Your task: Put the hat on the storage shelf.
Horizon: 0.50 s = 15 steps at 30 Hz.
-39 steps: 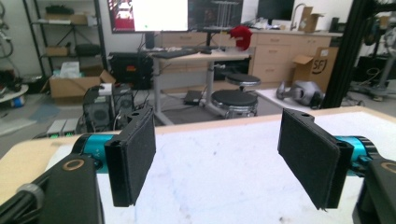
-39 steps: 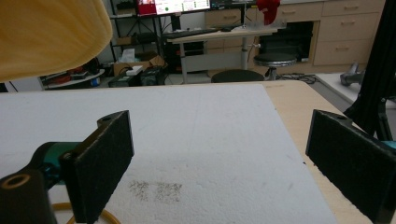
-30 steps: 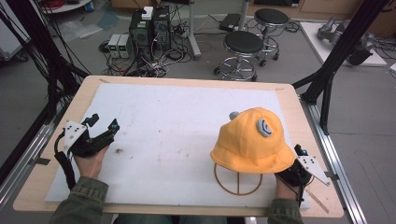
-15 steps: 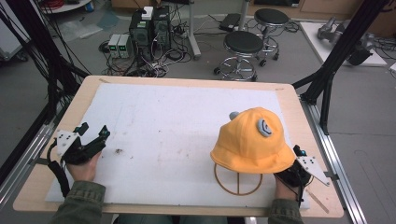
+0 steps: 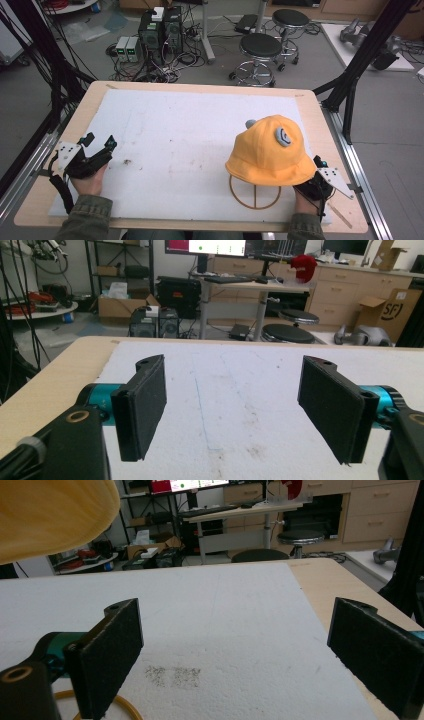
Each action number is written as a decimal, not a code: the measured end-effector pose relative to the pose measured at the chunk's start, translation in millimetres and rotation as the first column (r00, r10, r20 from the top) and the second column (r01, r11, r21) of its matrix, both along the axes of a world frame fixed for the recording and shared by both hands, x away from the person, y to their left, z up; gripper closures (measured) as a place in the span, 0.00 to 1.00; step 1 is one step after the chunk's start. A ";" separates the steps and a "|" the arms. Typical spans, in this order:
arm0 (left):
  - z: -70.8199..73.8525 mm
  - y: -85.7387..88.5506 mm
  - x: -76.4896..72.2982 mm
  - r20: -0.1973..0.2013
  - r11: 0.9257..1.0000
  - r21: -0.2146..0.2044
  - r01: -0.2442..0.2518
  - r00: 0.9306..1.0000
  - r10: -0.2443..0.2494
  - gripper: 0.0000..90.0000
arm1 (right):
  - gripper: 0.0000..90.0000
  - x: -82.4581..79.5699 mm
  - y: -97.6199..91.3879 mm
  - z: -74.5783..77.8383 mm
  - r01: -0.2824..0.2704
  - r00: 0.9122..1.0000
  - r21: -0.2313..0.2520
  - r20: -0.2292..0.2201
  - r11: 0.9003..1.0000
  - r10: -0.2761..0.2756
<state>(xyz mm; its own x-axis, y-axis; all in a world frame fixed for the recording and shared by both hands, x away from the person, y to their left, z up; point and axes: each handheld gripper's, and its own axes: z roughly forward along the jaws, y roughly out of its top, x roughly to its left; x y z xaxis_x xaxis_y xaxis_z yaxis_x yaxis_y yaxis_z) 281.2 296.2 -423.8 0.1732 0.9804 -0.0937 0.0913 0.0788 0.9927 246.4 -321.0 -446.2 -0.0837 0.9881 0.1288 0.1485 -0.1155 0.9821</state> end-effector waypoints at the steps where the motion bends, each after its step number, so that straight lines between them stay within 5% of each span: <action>1: -0.1 0.0 0.1 0.000 1.000 0.000 0.001 1.000 -0.001 0.31 | 0.07 0.3 0.2 -0.1 0.000 1.000 0.003 -0.002 1.000 0.000; 15: -1.8 0.7 0.0 -0.006 1.000 -0.017 0.002 1.000 -0.002 0.32 | 0.07 1.2 -0.6 -0.7 0.000 1.000 0.010 -0.011 1.000 0.000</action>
